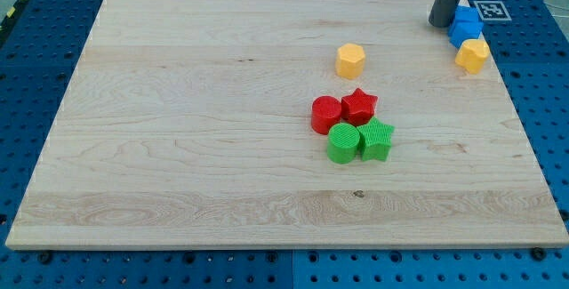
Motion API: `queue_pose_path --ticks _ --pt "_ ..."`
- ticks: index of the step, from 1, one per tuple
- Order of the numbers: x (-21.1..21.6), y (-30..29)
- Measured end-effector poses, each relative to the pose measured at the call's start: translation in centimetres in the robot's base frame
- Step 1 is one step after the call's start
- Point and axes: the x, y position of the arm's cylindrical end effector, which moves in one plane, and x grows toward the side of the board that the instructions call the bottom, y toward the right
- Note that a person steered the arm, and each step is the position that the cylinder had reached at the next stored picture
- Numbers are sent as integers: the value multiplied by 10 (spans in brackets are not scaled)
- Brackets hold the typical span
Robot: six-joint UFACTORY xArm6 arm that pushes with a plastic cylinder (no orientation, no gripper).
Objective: Push the yellow hexagon into the yellow heart
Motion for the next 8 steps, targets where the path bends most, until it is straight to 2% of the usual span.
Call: queue_pose_path --ticks 1,2,5,8 --pt "1 -4" --pt "8 -44" --pt "11 -87" --pt "14 -104"
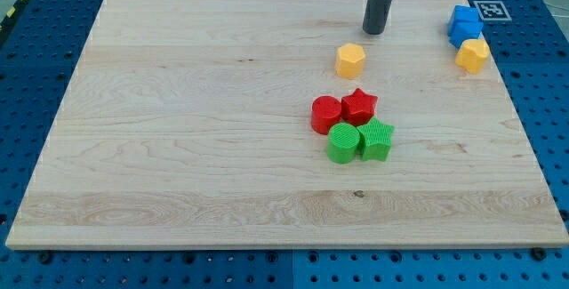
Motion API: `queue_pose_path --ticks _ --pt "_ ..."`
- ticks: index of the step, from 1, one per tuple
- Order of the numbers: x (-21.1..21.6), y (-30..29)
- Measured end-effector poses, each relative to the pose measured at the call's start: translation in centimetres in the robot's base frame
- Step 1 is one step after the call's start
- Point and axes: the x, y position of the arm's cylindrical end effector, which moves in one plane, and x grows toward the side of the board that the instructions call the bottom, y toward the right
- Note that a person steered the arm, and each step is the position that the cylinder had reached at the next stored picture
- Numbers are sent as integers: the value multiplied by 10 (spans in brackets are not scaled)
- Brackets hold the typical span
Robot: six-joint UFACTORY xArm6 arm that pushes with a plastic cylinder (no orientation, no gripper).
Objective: Push the yellow hexagon into the yellow heart
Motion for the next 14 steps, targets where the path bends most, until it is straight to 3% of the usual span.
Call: queue_pose_path --ticks 7,9,11,14 --pt "0 -60" --pt "1 -106" --pt "49 -91" --pt "86 -65"
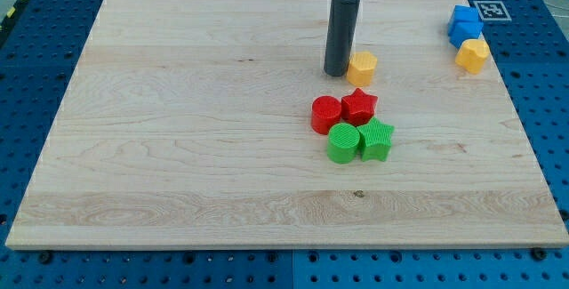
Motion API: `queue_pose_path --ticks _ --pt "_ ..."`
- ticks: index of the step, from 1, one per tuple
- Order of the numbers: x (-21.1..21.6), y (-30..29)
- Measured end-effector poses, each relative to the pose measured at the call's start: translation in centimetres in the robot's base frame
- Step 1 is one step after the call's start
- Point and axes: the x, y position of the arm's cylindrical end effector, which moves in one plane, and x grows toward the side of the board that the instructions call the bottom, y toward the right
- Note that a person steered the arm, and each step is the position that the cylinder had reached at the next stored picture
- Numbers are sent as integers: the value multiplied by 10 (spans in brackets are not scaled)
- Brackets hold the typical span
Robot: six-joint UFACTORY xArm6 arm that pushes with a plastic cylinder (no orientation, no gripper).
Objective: Push the yellow hexagon into the yellow heart
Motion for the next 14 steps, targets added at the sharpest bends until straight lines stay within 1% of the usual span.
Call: queue_pose_path --ticks 1,4,9,12,13,14 --pt "7 20" --pt "7 44" --pt "20 44" --pt "24 63" --pt "-5 63" --pt "-1 78"
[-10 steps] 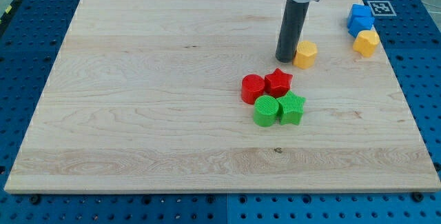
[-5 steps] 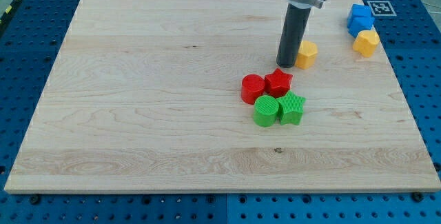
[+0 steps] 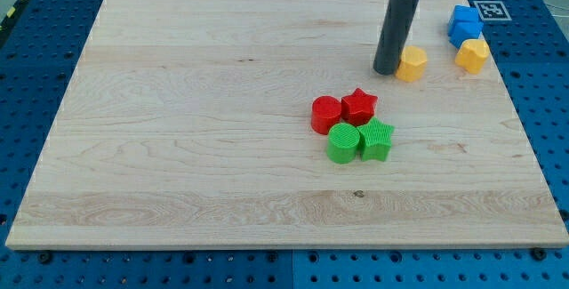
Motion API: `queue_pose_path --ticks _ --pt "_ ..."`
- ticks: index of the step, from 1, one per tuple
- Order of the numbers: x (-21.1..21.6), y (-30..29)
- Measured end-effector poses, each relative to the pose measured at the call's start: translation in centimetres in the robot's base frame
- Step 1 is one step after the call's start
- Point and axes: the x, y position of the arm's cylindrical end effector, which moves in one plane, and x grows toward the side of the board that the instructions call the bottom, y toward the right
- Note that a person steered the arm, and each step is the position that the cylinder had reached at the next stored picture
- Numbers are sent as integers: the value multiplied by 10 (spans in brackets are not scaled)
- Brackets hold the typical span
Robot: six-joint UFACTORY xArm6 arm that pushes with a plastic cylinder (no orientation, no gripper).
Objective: Push the yellow hexagon into the yellow heart
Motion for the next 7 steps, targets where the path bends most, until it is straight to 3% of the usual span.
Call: queue_pose_path --ticks 1,7 --pt "0 32" --pt "16 61"
